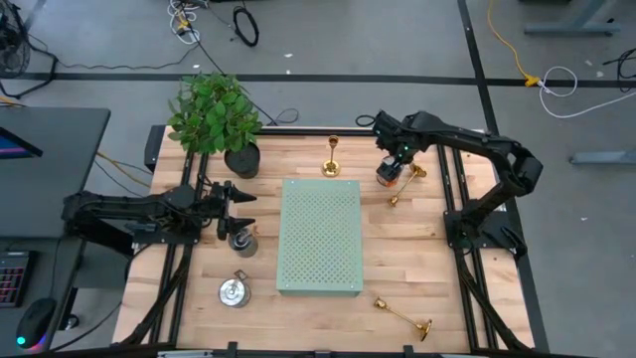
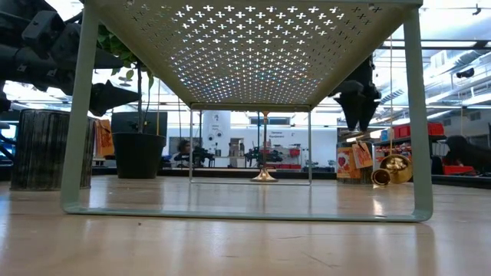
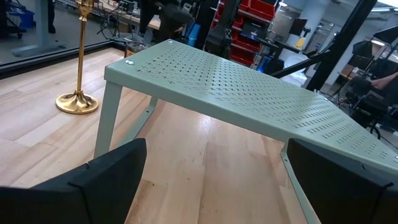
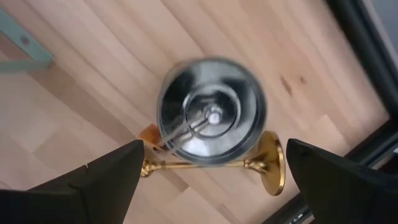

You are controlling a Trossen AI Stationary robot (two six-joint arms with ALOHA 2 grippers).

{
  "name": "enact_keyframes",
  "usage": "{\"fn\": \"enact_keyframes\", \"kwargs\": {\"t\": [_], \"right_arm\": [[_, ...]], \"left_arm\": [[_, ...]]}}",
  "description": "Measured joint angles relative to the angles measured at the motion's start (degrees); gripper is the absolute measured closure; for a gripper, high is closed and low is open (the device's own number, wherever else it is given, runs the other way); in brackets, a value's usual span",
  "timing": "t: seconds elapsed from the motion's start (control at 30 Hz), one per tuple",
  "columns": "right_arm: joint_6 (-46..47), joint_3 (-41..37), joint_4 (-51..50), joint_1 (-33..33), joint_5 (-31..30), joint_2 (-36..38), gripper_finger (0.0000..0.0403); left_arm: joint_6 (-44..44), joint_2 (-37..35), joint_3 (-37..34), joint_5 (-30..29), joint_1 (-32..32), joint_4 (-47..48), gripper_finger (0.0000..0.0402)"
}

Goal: Pick & Place candle stick holders
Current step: Put the top orange scented candle on the shelf

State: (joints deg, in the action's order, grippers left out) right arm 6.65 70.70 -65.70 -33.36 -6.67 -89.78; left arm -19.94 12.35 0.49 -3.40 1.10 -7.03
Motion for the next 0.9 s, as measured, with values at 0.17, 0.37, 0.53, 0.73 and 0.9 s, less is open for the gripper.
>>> {"fn": "enact_keyframes", "kwargs": {"t": [0.17, 0.37, 0.53, 0.73, 0.9], "right_arm": [[0.34, -4.05, 3.04, 0.02, 0.72, -0.02, 0.0004], [0.39, -5.75, 6.05, 0.02, 1.58, -0.02, 0.0004], [0.16, -5.75, 7.86, -0.08, 1.20, -0.02, 0.0004], [0.20, -5.75, 9.89, -0.45, 1.20, -0.02, 0.0004], [-0.06, -5.73, 9.87, -0.79, 0.88, -0.85, 0.0004]], "left_arm": [[0.04, 0.01, -0.02, 0.00, 0.00, 0.00, 0.0003], [0.09, 0.00, -0.01, 0.00, 0.00, 0.01, 0.0003], [0.04, 0.01, -0.02, 0.00, 0.00, 0.00, 0.0003], [0.04, -0.01, -0.02, -0.01, 0.00, 0.01, 0.0003], [0.09, 0.00, 0.00, 0.00, 0.00, 0.00, 0.0003]]}}
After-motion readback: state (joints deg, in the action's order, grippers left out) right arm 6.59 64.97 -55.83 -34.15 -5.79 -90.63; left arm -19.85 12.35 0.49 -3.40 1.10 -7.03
